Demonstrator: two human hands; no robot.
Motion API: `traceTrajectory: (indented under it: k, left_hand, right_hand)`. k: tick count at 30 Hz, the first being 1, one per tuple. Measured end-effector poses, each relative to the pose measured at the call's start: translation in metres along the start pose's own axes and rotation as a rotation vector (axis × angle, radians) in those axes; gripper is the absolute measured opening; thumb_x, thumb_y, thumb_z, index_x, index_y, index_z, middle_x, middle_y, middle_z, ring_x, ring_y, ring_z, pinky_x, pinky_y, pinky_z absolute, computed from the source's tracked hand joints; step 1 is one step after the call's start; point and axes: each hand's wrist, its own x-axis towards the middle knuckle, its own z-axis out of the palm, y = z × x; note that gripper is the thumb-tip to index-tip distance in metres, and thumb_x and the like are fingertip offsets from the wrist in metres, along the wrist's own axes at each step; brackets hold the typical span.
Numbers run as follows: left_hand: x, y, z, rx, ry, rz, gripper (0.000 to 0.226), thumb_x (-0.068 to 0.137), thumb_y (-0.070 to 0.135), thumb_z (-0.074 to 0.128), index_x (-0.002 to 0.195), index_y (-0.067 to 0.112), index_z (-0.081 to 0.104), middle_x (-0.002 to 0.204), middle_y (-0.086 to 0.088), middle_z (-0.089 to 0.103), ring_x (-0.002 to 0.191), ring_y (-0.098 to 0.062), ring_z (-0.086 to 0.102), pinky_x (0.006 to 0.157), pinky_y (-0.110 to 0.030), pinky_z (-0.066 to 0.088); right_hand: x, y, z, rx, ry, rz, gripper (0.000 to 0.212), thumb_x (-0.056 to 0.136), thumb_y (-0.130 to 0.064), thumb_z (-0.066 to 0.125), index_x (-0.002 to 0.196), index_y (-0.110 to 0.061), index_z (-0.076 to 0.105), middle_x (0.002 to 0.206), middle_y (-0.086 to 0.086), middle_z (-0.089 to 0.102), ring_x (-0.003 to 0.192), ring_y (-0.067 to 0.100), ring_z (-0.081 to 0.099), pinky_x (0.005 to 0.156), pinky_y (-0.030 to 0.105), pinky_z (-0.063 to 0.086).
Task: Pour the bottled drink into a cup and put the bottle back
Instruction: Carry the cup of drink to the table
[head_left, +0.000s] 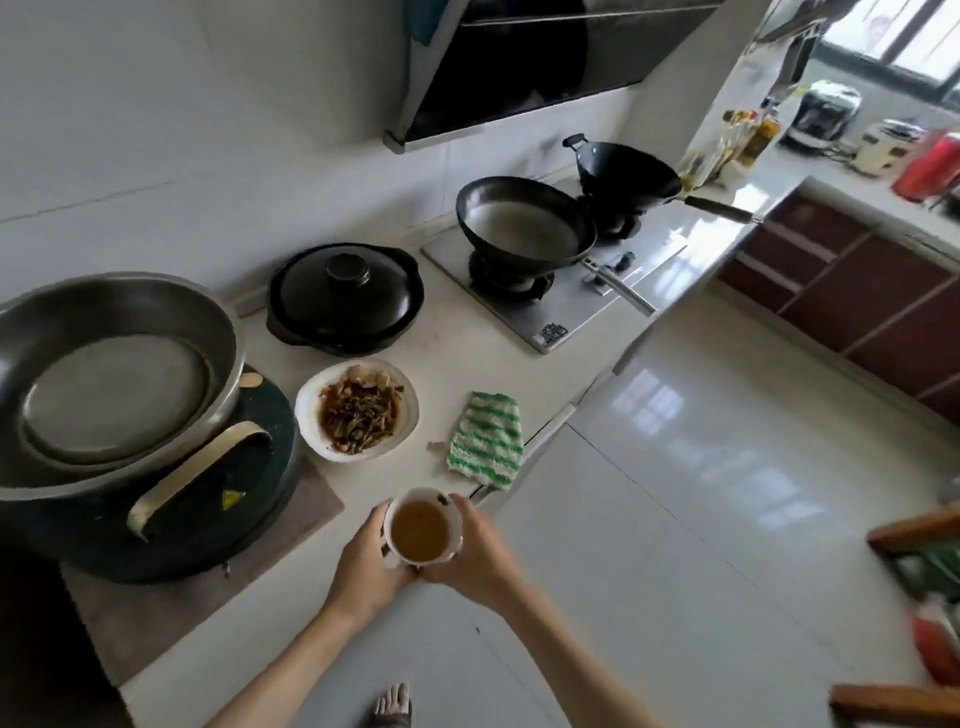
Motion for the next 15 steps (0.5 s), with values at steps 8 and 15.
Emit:
traceTrajectory:
  k: [8,15]
  left_hand:
    - [0.027,0.116,0.137,0.001,-0.301,0.216,0.077,0.057,0.009,0.082,0.127,0.03,0.057,0.118,0.012,0.069,0.108,-0.002,0.065,0.093,-0.032,0.056]
    - [0.001,0.217,0.298,0.065,-0.558,0.33,0.078,0.055,0.005,0.082,0.124,0.029,0.054,0.115,0.004,0.069,0.108,-0.013,0.068,0.089,-0.025,0.057]
  right_hand:
    - [-0.065,0.098,-0.134,0.043,0.319,0.083,0.088,0.052,-0.049,0.085,0.133,-0.032,0.055,0.127,-0.011,0.063,0.115,0.008,0.058,0.093,0.024,0.049]
    - [-0.164,0.212,-0.25,0.058,0.572,0.165,0.086,0.06,-0.051,0.083,0.137,-0.03,0.049,0.129,-0.006,0.063,0.116,0.013,0.06,0.094,0.034,0.052]
